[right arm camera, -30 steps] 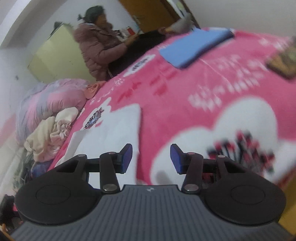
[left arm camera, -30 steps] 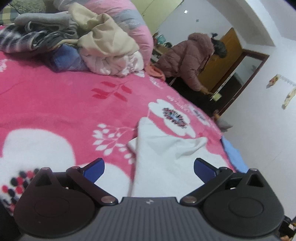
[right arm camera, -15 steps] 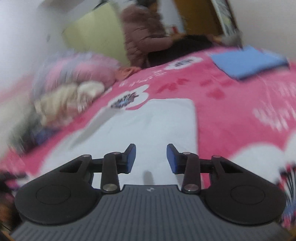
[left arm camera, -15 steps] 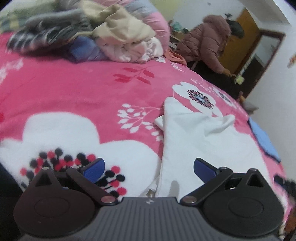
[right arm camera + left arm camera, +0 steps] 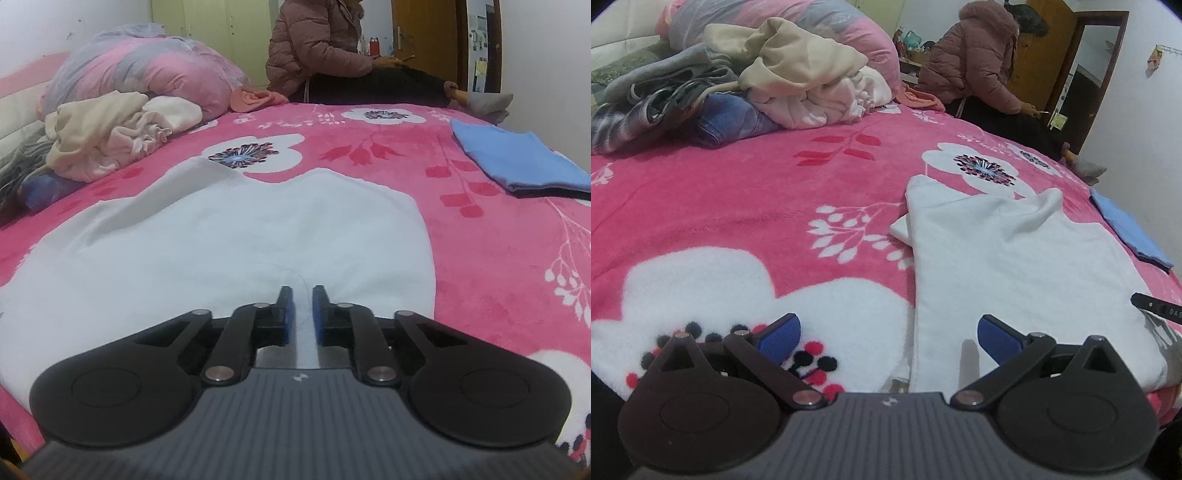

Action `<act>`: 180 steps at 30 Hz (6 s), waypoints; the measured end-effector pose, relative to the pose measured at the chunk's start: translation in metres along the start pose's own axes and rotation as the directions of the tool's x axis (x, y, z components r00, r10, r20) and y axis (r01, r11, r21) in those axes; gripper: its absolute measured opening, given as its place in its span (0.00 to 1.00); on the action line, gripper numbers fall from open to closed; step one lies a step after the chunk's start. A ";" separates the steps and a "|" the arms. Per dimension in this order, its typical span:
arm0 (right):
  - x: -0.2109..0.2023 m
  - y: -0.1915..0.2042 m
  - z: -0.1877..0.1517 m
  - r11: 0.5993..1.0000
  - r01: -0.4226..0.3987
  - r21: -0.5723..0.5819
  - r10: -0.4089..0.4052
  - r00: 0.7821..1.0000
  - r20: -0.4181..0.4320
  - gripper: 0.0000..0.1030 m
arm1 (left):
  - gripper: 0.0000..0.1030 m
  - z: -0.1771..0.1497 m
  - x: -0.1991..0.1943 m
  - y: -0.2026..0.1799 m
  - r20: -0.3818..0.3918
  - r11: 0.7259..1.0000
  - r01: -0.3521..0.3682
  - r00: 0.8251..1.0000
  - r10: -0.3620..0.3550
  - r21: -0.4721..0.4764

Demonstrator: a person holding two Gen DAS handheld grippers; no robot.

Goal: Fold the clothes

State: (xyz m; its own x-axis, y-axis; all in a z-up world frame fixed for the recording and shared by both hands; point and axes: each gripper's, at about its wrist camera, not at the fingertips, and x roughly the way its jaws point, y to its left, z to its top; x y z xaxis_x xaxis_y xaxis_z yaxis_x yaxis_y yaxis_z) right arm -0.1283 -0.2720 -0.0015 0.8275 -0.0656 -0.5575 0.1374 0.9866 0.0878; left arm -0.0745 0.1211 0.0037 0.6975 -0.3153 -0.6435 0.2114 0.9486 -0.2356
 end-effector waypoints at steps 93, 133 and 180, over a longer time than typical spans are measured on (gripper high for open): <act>-0.072 -0.127 -0.041 0.611 -0.345 0.713 0.126 0.931 0.342 0.00 | 1.00 -0.004 0.006 0.000 0.009 0.999 -0.011 1.000 0.011 0.033; -0.062 -0.068 -0.012 0.903 -0.089 0.420 -0.001 0.978 0.209 0.00 | 1.00 -0.004 0.008 -0.001 0.012 0.999 -0.016 1.000 0.015 0.038; -0.072 -0.105 -0.041 0.833 -0.081 0.547 0.091 0.996 0.008 0.63 | 0.97 -0.002 -0.037 0.020 0.042 0.997 0.036 0.999 -0.033 -0.072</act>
State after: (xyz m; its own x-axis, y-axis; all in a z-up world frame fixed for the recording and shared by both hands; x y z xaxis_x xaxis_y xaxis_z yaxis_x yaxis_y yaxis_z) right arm -0.2249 -0.3646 -0.0043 0.8409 0.0234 -0.5406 0.3455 0.7457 0.5698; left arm -0.0975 0.1518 0.0213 0.7184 -0.3454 -0.6038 0.1868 0.9319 -0.3108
